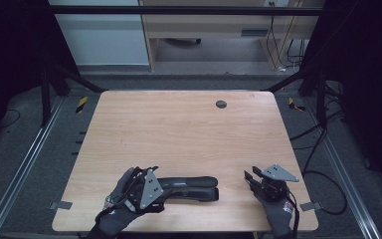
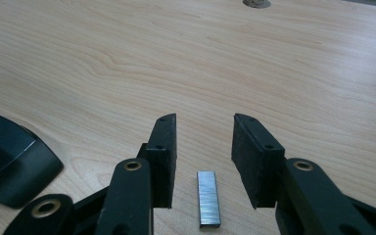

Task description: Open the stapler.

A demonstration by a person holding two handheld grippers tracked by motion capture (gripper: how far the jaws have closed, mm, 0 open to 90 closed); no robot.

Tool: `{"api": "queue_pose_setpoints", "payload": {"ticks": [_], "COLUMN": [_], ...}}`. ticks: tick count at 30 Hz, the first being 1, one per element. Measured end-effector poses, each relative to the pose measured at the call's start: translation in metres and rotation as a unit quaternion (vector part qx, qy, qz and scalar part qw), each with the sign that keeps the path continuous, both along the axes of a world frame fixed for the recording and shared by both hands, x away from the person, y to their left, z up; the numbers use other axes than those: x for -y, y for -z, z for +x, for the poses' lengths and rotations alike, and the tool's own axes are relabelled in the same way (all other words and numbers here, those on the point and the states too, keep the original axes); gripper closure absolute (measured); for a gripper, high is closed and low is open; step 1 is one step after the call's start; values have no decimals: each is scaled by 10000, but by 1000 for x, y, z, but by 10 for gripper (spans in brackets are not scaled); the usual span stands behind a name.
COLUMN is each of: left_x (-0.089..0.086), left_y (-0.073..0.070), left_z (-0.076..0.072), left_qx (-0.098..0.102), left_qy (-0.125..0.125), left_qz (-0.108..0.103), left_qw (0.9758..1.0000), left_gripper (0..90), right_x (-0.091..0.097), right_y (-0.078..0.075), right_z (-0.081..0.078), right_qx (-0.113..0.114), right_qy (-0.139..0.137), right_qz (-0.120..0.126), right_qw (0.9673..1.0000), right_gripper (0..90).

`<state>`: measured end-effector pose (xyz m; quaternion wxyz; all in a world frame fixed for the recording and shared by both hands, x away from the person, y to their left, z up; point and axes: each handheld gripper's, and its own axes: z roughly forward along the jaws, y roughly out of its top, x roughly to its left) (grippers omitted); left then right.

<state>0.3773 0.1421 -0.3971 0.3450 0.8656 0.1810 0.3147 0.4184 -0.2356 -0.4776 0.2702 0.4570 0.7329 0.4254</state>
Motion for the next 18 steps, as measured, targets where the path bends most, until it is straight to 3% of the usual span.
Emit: {"api": "queue_pose_setpoints", "payload": {"ticks": [18], "left_x": [26], "left_y": [7], "left_z": [-6], "left_qx": [302], "left_qy": [100], "left_qz": [447], "left_qw": [9985], "left_gripper": [229], "right_x": [-3], "right_y": [2], "right_z": [1], "right_qx": [-20], "right_qy": [-34], "right_qz": [-31], "right_qw": [10000], "right_gripper": [635]}}
